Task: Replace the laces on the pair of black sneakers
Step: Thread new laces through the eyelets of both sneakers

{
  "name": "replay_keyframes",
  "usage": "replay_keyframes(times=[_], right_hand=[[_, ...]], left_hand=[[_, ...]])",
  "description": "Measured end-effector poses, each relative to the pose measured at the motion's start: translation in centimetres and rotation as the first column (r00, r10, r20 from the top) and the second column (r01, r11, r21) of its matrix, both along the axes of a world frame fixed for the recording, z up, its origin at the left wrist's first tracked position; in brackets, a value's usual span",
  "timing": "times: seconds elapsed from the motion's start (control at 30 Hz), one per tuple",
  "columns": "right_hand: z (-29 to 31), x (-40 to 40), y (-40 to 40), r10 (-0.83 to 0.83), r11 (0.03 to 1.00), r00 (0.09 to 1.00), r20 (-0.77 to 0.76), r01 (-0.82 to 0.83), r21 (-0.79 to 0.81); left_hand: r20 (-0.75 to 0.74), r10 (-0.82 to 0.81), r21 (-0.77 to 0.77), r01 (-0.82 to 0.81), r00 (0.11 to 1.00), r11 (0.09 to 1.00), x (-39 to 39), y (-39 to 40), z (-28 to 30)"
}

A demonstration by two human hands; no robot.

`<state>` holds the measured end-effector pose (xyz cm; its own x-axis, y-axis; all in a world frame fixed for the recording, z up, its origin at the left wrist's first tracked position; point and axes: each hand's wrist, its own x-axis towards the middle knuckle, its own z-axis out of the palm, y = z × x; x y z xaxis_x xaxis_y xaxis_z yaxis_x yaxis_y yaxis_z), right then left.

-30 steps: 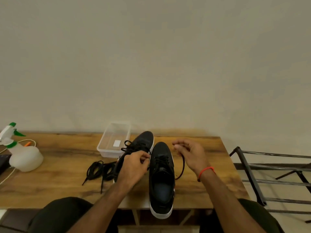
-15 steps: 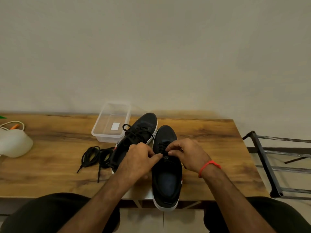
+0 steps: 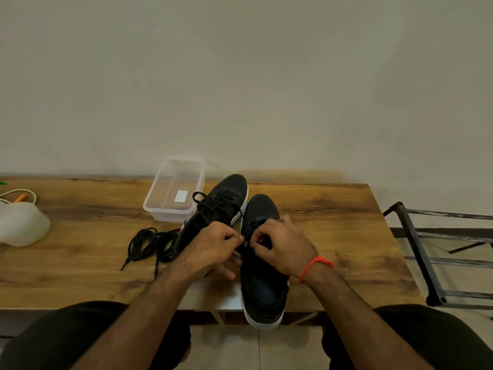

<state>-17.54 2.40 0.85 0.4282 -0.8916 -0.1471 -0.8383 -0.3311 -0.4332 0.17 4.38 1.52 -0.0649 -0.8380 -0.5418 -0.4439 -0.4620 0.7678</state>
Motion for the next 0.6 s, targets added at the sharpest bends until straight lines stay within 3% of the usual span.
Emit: replay_keyframes(times=[0.2,0.33,0.6], right_hand=[[-0.2,0.2,0.0,-0.024,1.000,1.000,-0.006,0.024,0.010],[-0.5,0.1,-0.1,-0.072,0.997,0.995,0.073,0.069,0.043],[-0.9,-0.3,-0.7,-0.068,0.993,0.983,0.168,0.051,0.106]], left_hand=[[0.017,-0.026,-0.025,0.026,1.000,0.999,-0.1,0.0,0.3],[0.002,-0.031,-0.017,0.031,1.000,0.999,0.2,0.1,0.4],[0.202,0.033,-0.117,-0.009,0.979,0.993,0.5,-0.4,1.1]])
